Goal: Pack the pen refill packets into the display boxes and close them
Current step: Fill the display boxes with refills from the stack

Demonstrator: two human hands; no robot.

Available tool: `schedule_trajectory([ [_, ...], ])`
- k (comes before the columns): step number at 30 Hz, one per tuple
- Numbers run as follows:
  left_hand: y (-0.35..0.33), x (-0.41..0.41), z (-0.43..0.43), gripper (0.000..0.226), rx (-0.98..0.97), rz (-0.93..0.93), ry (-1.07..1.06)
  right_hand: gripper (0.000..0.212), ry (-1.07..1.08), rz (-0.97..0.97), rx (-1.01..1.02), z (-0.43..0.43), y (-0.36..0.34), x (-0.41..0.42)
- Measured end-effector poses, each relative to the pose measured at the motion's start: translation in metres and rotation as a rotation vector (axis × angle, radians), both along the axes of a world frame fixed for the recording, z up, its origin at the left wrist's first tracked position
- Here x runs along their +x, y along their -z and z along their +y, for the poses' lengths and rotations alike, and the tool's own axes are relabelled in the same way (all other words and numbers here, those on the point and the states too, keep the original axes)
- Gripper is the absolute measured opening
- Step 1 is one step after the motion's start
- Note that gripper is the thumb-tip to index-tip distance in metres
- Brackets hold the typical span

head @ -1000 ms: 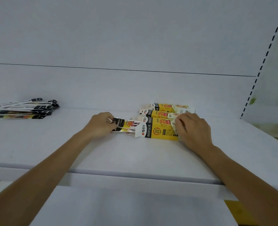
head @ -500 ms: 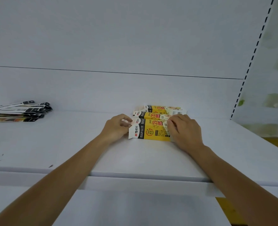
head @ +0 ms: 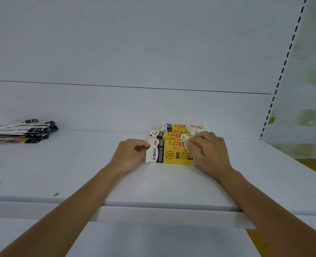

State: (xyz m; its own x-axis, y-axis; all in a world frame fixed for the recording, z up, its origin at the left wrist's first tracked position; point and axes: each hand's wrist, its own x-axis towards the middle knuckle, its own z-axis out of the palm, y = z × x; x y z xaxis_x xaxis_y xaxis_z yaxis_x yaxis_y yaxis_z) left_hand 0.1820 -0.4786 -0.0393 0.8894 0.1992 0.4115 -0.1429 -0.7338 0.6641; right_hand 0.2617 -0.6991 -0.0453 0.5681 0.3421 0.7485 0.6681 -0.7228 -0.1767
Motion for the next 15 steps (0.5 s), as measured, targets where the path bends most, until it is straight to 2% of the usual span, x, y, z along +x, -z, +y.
schedule_trajectory([
  [3, 0.001, 0.0, -0.003, 0.03, 0.14, 0.17, 0.093, 0.062, -0.037, 0.06, -0.092, -0.005, -0.003, -0.003],
  [7, 0.006, 0.007, -0.002, 0.024, 0.337, 0.186, 0.058, 0.052, 0.027, 0.01, -0.121, -0.002, 0.0, 0.0],
  [9, 0.007, 0.006, -0.004, 0.02, 0.311, 0.14, 0.018, 0.046, 0.031, -0.002, -0.133, -0.001, 0.002, 0.003],
  [11, 0.004, 0.003, -0.006, 0.021, 0.201, 0.074, -0.012, 0.042, 0.014, -0.02, -0.206, -0.002, -0.001, 0.003],
  [14, -0.007, -0.004, 0.002, 0.024, 0.187, 0.046, 0.022, 0.025, -0.034, -0.107, -0.448, 0.008, -0.017, -0.006],
  [15, -0.013, -0.007, 0.008, 0.024, 0.224, 0.049, 0.03, 0.028, -0.07, -0.112, -0.516, 0.017, -0.03, -0.011],
])
